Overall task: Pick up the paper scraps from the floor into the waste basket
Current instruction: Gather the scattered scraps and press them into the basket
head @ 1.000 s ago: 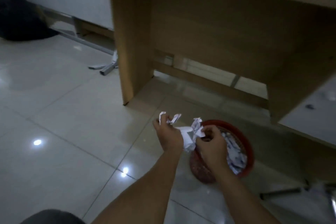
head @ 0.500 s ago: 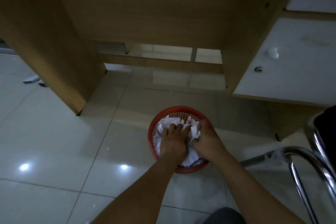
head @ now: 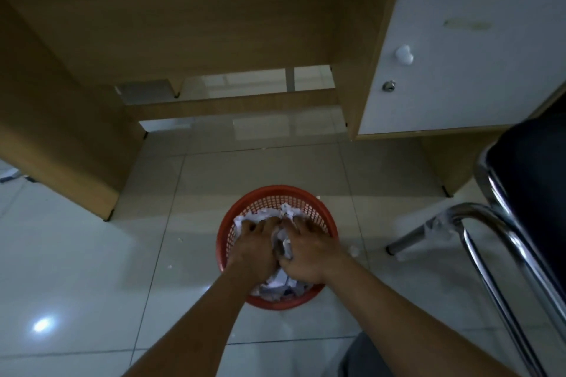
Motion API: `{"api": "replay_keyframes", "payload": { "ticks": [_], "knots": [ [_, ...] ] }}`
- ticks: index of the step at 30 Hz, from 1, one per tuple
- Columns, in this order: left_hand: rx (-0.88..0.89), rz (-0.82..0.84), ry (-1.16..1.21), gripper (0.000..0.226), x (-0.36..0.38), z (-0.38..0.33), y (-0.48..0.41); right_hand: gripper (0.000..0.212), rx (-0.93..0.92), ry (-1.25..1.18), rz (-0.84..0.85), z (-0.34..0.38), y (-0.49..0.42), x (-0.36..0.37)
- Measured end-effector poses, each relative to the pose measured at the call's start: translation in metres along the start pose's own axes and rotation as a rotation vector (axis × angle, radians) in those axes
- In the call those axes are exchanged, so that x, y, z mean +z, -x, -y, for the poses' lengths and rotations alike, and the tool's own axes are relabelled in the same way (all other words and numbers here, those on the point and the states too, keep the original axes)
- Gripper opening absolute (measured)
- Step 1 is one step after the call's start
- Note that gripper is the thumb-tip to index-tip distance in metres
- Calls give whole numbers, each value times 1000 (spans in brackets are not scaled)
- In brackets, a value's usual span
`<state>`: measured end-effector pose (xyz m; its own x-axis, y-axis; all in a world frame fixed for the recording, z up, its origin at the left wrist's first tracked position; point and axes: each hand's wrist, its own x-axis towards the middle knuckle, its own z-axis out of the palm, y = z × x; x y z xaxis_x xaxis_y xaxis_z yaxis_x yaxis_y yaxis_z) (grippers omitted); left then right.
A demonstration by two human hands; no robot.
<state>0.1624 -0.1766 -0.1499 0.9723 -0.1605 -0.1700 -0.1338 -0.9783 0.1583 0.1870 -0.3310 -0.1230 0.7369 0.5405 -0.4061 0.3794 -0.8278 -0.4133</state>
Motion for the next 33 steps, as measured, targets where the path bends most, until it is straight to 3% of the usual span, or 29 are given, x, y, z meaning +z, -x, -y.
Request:
{"api": "replay_keyframes", "payload": {
  "ticks": [5,10,13,17,23,26,28,30,33],
  "knots": [
    [69,73,91,67,-16,9,26,112,4,101,119,13,14,24],
    [91,-139,-126,66,-38,7,32,104,-44,230,111,26,26,32],
    [19,-47,-100,88,-31,6,35,105,-25,214,92,27,31,26],
    [15,175,-7,99,1,16,37,116,31,173,69,28,28,35],
    [70,324,-131,117,31,19,46,114,66,334,76,29,20,59],
    [96,312,-192,104,51,24,51,110,52,319,53,31,22,76],
    [49,288,-179,93,46,19,53,129,34,298,-35,30,18,84],
    [87,243,-213,105,51,15,50,139,86,225,-55,31,16,88],
    [24,384,-246,106,54,11,46,130,35,328,-63,21,5,96]
  ]
}}
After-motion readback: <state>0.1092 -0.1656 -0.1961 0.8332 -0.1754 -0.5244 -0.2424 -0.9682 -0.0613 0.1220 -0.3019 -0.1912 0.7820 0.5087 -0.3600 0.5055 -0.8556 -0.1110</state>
